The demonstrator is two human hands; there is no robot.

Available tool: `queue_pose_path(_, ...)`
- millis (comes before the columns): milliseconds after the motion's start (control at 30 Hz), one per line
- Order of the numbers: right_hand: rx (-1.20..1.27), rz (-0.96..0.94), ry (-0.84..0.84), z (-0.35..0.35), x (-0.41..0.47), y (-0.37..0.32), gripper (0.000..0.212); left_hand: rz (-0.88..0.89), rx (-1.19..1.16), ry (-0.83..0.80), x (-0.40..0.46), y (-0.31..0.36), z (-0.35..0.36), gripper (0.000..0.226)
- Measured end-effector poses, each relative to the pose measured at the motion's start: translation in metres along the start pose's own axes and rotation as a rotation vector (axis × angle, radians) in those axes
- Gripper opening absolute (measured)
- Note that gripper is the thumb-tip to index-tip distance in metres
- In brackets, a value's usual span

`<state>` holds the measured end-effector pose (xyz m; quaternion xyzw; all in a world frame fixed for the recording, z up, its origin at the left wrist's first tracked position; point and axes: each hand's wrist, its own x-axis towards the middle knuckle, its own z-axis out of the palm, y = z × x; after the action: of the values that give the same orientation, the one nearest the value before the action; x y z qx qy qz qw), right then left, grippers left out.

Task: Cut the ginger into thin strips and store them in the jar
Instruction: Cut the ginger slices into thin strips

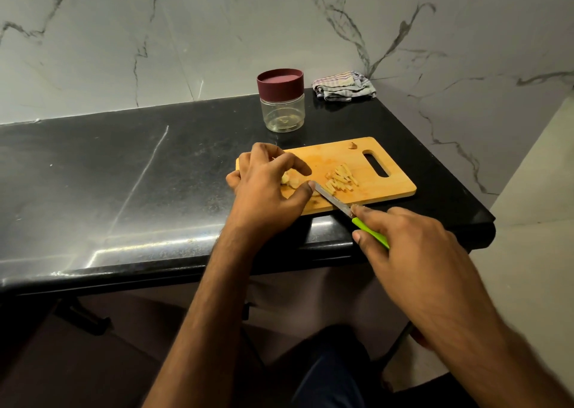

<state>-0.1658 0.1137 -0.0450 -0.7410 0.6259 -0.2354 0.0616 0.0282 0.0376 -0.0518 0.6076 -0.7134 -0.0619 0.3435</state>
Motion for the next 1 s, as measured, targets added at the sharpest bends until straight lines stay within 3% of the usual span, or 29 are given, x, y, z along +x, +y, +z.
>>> queue_pose_path(167,0.059,-0.025,0.002,0.0011,0.0007,-0.0029,0.045,0.106,0.081,-0.062,-0.0005,0.0022,0.001,0.017)
queue_pose_path(467,0.121,-0.078,0.081,0.0017,-0.0013,-0.0018,0.04,0.06,-0.003,-0.03,0.0004,-0.0007,0.0007,0.032)
queue_pose_path(667,0.139,-0.083,0.083,0.0024,0.0003,-0.0036,0.038,-0.066,-0.06,0.054,-0.0023,-0.0004,-0.0012,0.005)
queue_pose_path(1000,0.155,-0.087,0.074,0.0025,-0.003,-0.0005,0.038,-0.09,0.008,-0.024,-0.0007,0.0011,-0.0037,0.009)
